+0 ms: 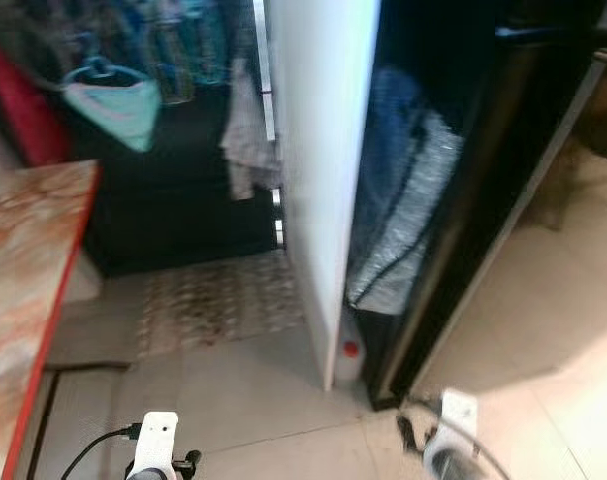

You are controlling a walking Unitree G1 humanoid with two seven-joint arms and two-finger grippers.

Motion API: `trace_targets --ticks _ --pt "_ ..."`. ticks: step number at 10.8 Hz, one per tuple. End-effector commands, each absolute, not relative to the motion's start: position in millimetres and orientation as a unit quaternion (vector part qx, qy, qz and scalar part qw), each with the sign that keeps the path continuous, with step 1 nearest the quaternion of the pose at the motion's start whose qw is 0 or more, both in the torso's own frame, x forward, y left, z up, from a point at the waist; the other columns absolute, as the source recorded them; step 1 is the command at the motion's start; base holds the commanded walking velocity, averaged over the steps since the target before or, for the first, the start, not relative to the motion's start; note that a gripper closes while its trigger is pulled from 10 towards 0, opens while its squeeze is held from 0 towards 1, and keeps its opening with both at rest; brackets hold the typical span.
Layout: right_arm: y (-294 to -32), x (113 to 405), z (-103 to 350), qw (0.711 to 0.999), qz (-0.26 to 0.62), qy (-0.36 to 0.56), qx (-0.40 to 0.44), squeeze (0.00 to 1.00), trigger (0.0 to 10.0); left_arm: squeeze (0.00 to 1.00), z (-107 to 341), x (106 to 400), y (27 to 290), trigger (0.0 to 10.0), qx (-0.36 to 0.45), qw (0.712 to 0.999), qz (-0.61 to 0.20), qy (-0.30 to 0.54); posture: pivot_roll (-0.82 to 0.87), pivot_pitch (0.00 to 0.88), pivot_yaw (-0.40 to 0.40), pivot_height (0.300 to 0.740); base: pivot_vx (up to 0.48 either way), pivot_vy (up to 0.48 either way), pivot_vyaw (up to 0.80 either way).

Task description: Restocking fridge

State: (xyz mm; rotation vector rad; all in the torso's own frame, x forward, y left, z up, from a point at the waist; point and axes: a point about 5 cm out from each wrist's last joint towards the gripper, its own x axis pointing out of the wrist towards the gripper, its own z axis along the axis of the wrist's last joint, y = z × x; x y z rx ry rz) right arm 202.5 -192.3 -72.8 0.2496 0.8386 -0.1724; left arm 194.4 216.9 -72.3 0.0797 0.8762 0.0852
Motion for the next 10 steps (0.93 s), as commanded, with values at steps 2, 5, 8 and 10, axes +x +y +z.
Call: trace_targets --ticks 2,5,8,10 --pt "-188.2 196.5 -76.7 0.898 -0.080 0.416 0.121 0.00 10.0 0.00 -74.7 189.5 219.7 10.0 0.049 0.896 0.035 0.439 0.13 0.000 0.045 0.740 0.000 0.000 0.65" --pt "-185.7 191.2 -79.6 0.895 -0.075 0.422 0.126 0.00 10.0 0.00 -76.3 186.7 219.3 10.0 0.045 0.894 0.039 0.444 0.12 0.028 0.049 0.740 0.000 0.000 0.00" --pt "-189.7 193.4 -78.1 0.896 -0.078 0.422 0.110 0.00 10.0 0.00 -76.1 188.2 217.8 10.0 0.045 0.894 0.052 0.443 0.12 0.027 0.032 0.740 0.000 0.000 0.46" --pt "-192.3 194.0 -77.6 0.896 -0.082 0.424 0.105 0.00 10.0 0.00 -76.5 188.5 215.6 10.0 0.028 0.895 0.064 0.441 0.12 0.026 0.007 0.740 0.000 0.000 0.80"
